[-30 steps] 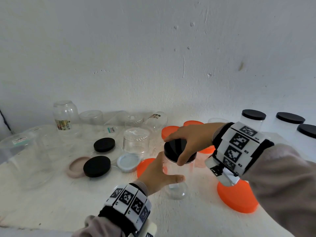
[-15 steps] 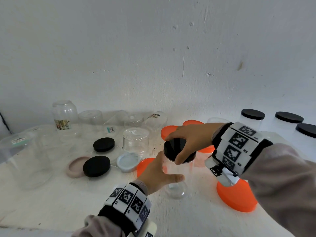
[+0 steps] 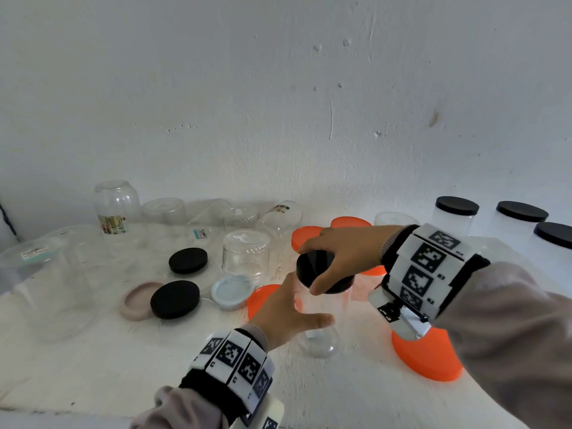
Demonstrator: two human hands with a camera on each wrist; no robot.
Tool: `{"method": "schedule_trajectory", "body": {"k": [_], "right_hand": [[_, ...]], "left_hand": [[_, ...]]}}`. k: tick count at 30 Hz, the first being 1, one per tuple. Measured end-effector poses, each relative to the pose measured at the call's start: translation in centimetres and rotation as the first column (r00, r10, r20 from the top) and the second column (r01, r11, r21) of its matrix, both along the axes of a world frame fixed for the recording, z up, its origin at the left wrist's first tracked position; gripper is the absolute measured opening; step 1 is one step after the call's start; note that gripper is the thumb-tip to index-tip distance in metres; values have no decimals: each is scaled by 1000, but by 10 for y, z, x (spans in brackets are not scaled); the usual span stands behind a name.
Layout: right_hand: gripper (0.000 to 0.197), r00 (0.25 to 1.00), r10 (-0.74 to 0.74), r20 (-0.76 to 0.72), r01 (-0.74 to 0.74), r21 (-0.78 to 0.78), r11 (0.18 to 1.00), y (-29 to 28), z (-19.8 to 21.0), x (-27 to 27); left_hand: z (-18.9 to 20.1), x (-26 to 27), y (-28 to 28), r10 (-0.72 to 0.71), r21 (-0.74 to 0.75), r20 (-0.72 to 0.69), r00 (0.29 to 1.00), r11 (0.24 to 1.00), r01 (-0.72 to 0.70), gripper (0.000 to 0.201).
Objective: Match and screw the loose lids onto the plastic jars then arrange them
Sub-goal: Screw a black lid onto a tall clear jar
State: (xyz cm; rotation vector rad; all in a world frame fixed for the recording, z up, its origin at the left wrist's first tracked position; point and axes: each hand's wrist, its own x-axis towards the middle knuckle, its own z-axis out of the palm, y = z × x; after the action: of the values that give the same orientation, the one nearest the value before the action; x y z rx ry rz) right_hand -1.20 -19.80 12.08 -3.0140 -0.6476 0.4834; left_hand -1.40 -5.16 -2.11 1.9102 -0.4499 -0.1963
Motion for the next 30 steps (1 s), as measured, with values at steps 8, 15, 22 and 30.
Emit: {"method": "schedule_trajectory", "body": {"k": [8, 15, 22, 30], "right_hand": [[74, 1000, -29, -6, 29, -11, 1000, 2, 0, -1], [69, 998, -1, 67, 0, 10, 1000, 3, -2, -1], [78, 1000, -1, -17, 1, -8, 1000, 2, 0, -2], [69, 994, -18, 108, 17, 10, 1000, 2, -6, -3]], "left_hand": [[-2, 2, 0, 16, 10, -6, 1000, 1000, -16, 87], [-2, 1, 0, 13, 15, 4, 1000, 1000, -13, 81], [-1, 1, 0, 25, 13, 0, 1000, 1000, -25, 87], [-2, 2, 0, 13, 15, 6, 1000, 1000, -13, 79]]}}
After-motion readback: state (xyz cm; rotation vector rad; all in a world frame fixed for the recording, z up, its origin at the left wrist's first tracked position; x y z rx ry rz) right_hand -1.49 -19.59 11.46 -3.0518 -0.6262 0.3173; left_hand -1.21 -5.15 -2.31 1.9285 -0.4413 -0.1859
